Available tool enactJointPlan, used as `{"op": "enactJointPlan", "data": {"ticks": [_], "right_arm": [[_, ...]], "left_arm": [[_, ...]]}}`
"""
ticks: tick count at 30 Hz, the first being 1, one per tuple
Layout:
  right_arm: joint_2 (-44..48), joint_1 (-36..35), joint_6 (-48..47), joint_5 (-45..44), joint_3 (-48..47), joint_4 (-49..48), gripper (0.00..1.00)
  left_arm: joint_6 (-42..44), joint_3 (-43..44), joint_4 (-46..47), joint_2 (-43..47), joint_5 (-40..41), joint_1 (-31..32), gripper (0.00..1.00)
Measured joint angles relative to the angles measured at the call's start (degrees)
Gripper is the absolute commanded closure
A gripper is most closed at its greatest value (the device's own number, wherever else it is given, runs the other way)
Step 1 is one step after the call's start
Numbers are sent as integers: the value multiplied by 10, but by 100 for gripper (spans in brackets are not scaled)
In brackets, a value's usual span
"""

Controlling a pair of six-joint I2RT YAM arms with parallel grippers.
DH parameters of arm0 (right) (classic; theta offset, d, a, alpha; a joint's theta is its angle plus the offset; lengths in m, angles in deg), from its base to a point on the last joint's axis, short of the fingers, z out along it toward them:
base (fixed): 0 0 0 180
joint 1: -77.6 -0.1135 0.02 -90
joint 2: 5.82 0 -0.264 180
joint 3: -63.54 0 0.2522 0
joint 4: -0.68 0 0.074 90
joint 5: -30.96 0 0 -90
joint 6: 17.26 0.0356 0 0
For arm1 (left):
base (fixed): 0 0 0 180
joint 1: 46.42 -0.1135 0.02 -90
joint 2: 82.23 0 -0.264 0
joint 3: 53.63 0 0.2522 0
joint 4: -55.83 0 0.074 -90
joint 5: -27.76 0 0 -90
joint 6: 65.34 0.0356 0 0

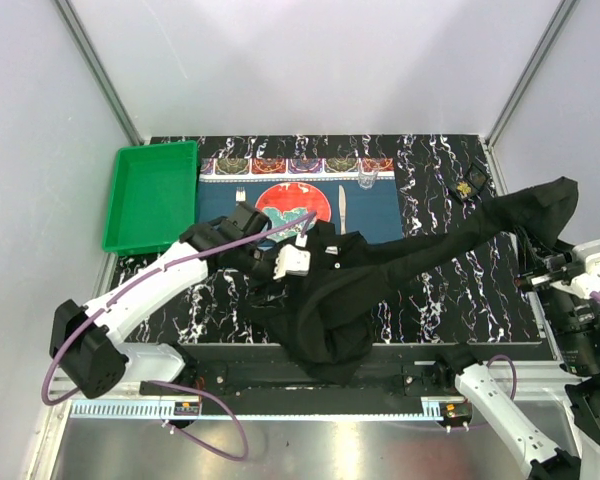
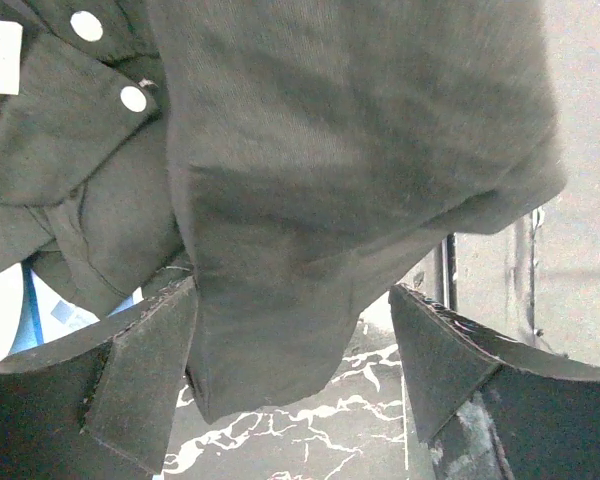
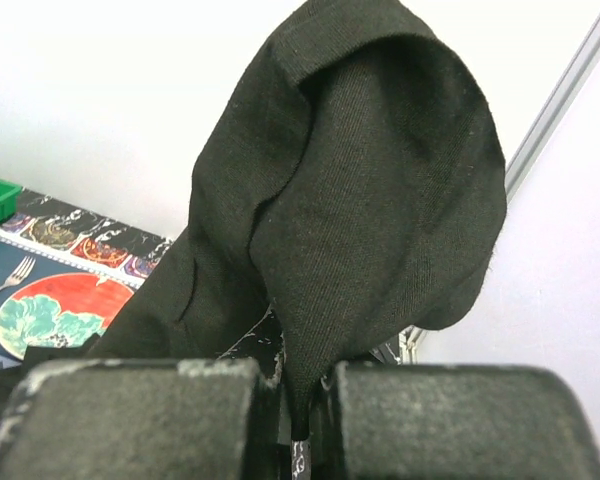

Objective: Pin the brooch onto the clothing
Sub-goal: Flatten out the clothes at the center of the board.

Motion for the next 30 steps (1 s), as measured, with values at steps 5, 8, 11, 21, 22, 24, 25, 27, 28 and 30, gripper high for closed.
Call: {"op": "enactJointPlan", "data": {"ticks": [5,8,11,21,22,24,25,27,28,30], "right_arm": [[-4,1,1,-18,0,-31,100],[-11,1,1,-24,-3,-39,100],[-18,1,2,-28,-3,-49,100],[-63,1,4,-37,-5,-91,100],[-70,1,5,-38,-5,-97,100],[-83,1,6,-38,-5,-104,100],[-90,1,6,-38,-5,-107,100],[-98,1,7,-36,-5,-111,100],[-99,1,6,-34,-5,-112,100],[-99,1,7,-31,-5,-113,100]], "left_arm": [[19,-45,24,-8,28,-5,18],[24,-64,31,-8,35,-38,23],[34,-64,36,-8,38,-67,35],[44,-64,15,-9,12,-73,100],[41,-64,14,-9,10,-73,100],[33,-64,13,-9,7,-75,96],[31,-64,13,-9,5,-79,84],[29,-64,14,-9,1,-96,40],[31,-63,13,-9,1,-106,28],[35,-51,8,-10,0,-133,11]]}}
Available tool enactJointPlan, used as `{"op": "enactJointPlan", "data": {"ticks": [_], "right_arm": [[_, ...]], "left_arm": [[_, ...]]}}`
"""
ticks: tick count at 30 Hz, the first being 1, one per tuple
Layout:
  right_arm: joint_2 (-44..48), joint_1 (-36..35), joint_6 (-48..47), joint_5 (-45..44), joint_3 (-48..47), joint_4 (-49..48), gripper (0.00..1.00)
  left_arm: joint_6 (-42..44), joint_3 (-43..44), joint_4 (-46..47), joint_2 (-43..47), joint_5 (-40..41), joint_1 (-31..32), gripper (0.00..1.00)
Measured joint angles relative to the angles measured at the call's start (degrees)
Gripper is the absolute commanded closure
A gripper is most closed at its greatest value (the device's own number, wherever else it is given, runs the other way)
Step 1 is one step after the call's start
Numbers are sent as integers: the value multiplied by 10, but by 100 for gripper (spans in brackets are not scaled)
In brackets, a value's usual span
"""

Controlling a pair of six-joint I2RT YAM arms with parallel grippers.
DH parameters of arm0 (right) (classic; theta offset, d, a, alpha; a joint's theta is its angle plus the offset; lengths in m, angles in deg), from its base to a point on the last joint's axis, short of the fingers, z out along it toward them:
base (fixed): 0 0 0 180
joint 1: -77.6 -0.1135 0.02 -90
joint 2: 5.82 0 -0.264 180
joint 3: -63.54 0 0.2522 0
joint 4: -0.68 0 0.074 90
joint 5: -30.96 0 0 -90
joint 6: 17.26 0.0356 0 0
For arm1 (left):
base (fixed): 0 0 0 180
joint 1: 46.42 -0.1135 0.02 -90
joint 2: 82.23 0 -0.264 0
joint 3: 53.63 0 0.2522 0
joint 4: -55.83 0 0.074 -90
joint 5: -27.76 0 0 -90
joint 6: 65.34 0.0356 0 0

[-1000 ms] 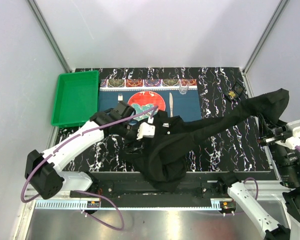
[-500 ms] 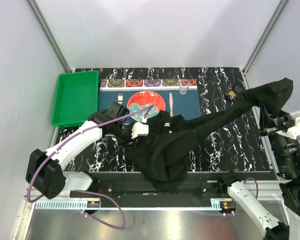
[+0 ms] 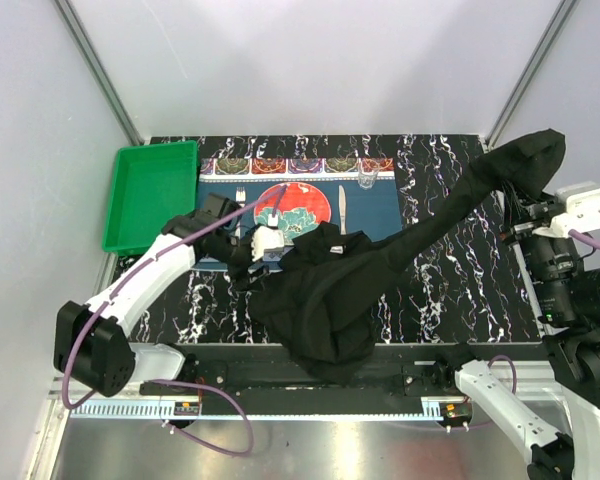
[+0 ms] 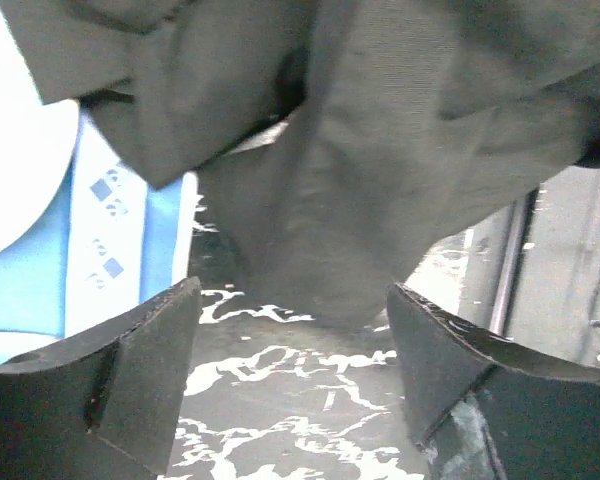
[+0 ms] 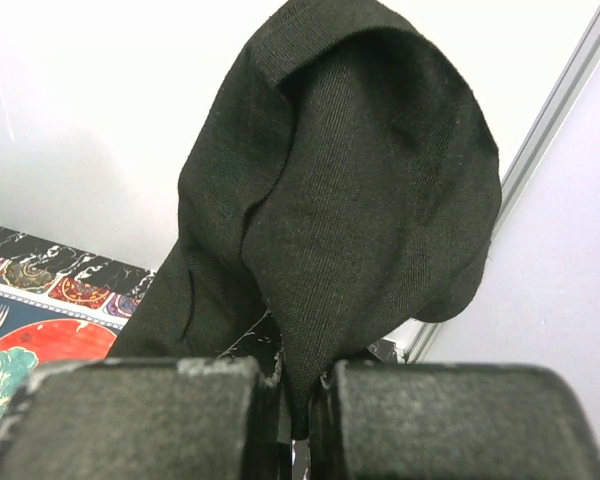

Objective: Pin the brooch onto the clothing
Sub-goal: Flatten out the clothes at the center of the board.

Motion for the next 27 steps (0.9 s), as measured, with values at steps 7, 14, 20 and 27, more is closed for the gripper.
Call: {"op": "enactJointPlan", "data": {"ticks": [7,14,20,27], "right_arm": [[6,0,0,-1,0,-9,100],[5,0,-1,-3,-2,-9,100],[-1,0,-3,-3,-8,-10,100],[-46,0,2,-10,-12,-33,100]], "left_arm": [[51,57,-9,-46,-10,-2,9],[79,67,-23,-144,-18,41,59],[93,108,-100,-165,-26,16,100],[65,365,-182,-100,-48,-176,100]]}}
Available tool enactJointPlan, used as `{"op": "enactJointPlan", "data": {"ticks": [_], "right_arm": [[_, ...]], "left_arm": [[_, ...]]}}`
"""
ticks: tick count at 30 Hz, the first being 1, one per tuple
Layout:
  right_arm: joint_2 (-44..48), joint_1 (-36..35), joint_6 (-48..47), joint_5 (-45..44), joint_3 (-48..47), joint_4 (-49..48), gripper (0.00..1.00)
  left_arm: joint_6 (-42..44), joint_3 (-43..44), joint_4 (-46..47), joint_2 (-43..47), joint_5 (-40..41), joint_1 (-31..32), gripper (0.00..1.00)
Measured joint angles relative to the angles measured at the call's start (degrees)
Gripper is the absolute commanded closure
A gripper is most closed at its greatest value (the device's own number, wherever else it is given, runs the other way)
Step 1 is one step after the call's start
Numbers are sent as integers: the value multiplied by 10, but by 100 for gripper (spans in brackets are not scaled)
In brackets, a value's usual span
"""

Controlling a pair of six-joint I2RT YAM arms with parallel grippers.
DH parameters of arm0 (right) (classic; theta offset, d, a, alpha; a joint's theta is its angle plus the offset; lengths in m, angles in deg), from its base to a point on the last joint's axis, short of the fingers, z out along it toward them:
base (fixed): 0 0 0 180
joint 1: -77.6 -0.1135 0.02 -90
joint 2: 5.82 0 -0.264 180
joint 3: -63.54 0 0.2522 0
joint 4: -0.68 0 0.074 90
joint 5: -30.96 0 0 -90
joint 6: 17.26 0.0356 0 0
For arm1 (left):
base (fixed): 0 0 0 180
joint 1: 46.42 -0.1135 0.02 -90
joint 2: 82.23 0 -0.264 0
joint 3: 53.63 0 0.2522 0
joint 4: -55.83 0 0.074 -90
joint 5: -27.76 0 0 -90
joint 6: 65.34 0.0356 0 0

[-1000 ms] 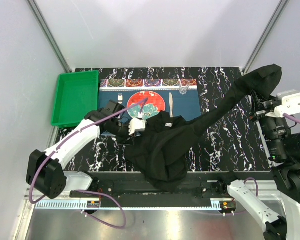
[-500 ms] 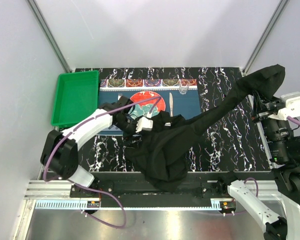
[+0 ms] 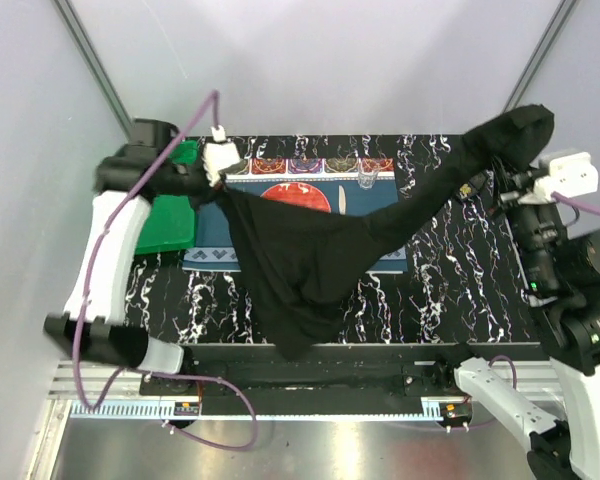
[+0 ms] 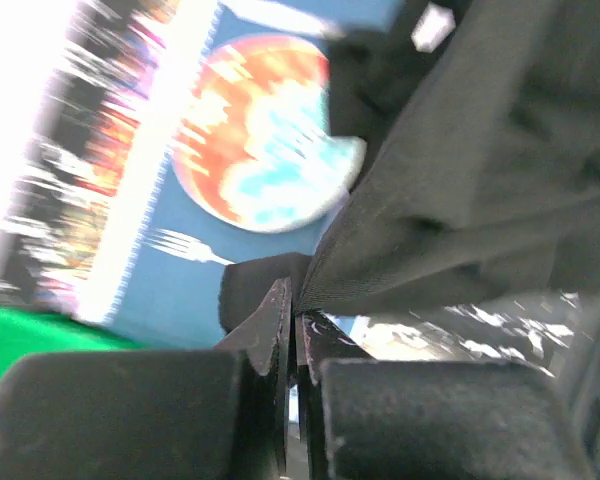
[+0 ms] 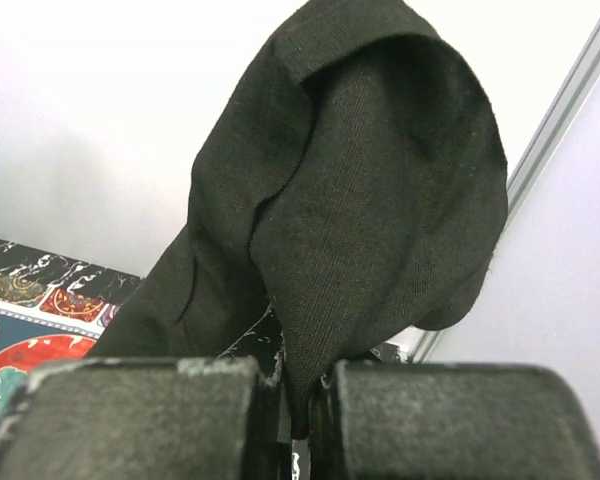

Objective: Pin the brooch onto the clothing
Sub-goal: Flatten out the clothes at the center of the board.

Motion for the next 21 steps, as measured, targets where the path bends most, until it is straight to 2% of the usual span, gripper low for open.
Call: {"op": "enactJointPlan", "data": {"ticks": [3,6,9,11,14,15,16,17,19,21], "right_arm": [[-43,0,10,-10,-14,-19,100],[-64,0,12,-30,-24,-29,100],[-60,0,0,-67,-24,-32,100],[-42,0,-19,-95,-24,-32,100],[3,1,-59,-124,-11,-37,100],[24,1,-72,-128,-4,-37,100],[41,1,-86,-132,1,-37,100],[56,1,-99,-135,6,-41,100],[75,1,-121,-139,15,-48,100],[83,1,-140,-141,27,-50,100]], "left_arm": [[-54,80,34,80,-8,-3,100],[-109,122,63,156,-55,26,100],[-131,101,83,219,-73,146,100],[-138,43,86,245,-70,273,100],[-141,-53,71,241,-57,425,100],[-141,-79,64,229,-51,470,96],[-139,-97,55,215,-50,503,84],[-134,-115,41,186,-46,542,59],[-114,-130,20,137,-37,580,47],[-97,-133,-5,100,-18,593,41]]}}
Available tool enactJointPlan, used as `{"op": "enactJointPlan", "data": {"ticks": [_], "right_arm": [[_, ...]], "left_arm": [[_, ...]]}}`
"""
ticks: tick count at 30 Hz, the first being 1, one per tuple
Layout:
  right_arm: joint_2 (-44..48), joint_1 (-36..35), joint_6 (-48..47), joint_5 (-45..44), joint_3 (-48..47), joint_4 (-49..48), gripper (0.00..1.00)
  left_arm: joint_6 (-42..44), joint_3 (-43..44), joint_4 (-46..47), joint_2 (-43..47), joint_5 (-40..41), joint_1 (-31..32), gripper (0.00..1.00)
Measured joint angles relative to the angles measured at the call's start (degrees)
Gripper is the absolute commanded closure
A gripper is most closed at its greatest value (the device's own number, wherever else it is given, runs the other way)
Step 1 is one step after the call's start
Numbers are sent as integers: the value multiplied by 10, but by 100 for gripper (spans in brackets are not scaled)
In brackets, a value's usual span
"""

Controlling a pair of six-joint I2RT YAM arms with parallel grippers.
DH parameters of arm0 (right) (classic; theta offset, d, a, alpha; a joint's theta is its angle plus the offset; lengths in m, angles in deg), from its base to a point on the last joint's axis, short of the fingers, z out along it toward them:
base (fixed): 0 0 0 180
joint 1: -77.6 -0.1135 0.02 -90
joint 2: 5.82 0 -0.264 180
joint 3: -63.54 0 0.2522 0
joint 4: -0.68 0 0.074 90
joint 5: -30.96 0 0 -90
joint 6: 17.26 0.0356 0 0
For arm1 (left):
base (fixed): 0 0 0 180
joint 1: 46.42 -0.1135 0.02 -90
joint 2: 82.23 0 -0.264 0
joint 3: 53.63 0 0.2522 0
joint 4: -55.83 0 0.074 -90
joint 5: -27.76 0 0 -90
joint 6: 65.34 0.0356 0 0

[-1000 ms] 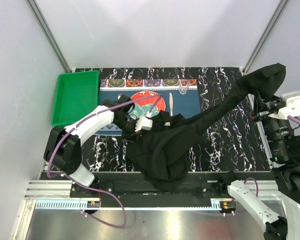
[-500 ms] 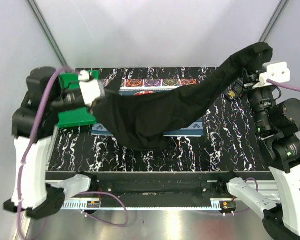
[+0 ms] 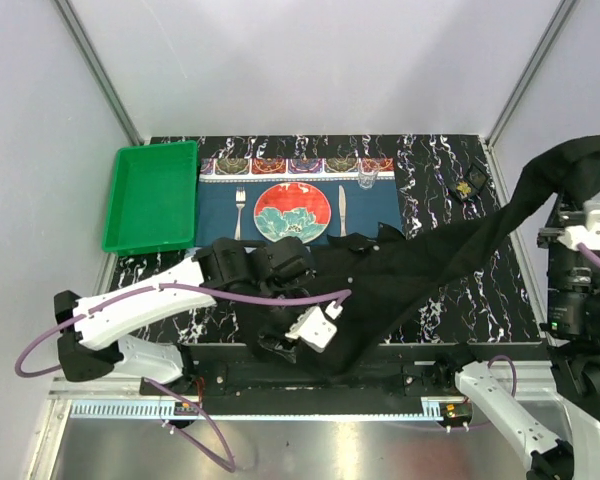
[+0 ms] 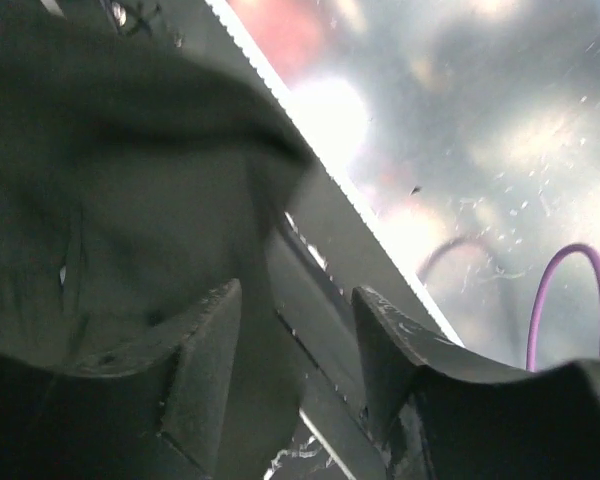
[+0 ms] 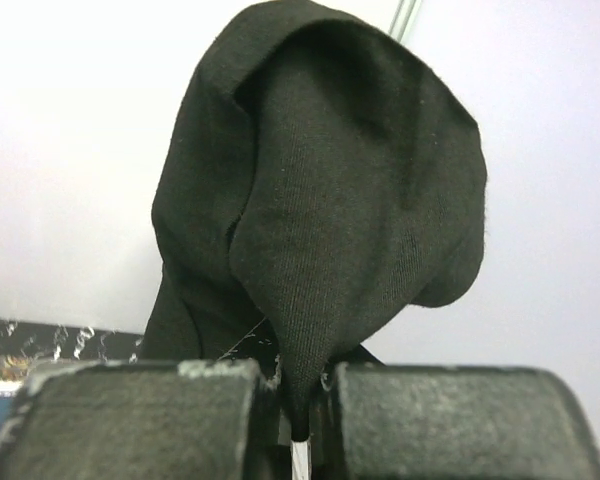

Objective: Pin the brooch onto the clothing
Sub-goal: Flatten out the clothes at the center of the board.

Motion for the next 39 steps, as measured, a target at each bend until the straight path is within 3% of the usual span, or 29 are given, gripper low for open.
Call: {"op": "enactJointPlan", "data": {"ticks": [4,9,12,20,26,39], "right_arm": [[3,0,-15,12,25,33,100],[33,0,-17,65,52,102,100],[66,0,-17,107,58,136,100],[92,2,-8,161,52,198,100],[92,2,-9,170,53,252,100],[15,2,-5,165,77,304,100]], "left_arm": [[10,0,-11,-5,23,-40,34],[-58,19,97,-9,47,-276,34],[-89,25,195,-40,101,-336,34],[-179,145,334,-269,172,-355,42],[-207,213,351,-388,210,-343,44],[-242,137,334,-408,268,-295,38]]}}
